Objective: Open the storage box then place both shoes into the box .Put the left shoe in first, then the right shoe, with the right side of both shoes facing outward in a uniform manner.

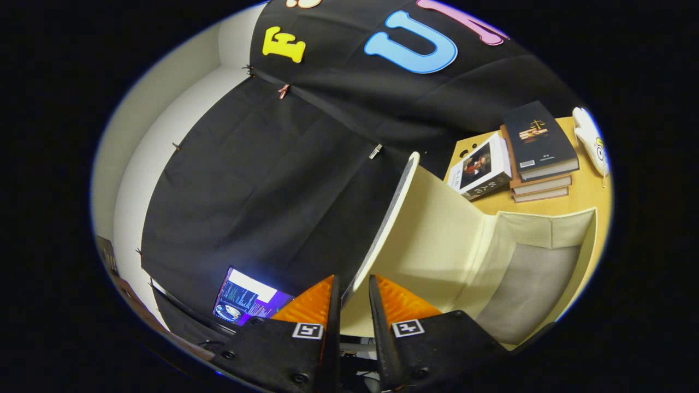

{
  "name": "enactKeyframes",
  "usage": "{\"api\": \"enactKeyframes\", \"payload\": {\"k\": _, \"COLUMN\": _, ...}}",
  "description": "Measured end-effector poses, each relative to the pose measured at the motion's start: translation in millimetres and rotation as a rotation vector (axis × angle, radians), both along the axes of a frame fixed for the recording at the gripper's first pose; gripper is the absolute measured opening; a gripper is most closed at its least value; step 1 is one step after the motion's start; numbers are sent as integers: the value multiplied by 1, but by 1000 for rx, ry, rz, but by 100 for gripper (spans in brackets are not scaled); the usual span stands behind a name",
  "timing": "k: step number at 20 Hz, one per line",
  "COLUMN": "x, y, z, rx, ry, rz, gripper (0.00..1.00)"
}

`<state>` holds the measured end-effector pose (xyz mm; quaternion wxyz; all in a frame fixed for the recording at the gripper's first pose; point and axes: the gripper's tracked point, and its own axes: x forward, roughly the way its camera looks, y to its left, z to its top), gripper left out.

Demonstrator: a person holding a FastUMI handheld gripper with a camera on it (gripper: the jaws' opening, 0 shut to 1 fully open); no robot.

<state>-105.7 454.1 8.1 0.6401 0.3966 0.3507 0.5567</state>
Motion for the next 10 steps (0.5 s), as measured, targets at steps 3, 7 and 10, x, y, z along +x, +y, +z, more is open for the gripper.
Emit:
{"api": "enactKeyframes", "payload": {"k": 3, "x": -7, "y": 2, "z": -3, "rx": -16, "ry": -14, "rz": 13, "gripper": 75}}
{"api": "enactKeyframes", "payload": {"k": 7, "x": -7, "y": -8, "z": -5, "rx": -26, "ry": -31, "rz": -22, "gripper": 96}}
{"api": "enactKeyframes", "payload": {"k": 10, "x": -3, "y": -22, "z": -8, "rx": -39, "ry": -44, "rz": -65, "gripper": 96}}
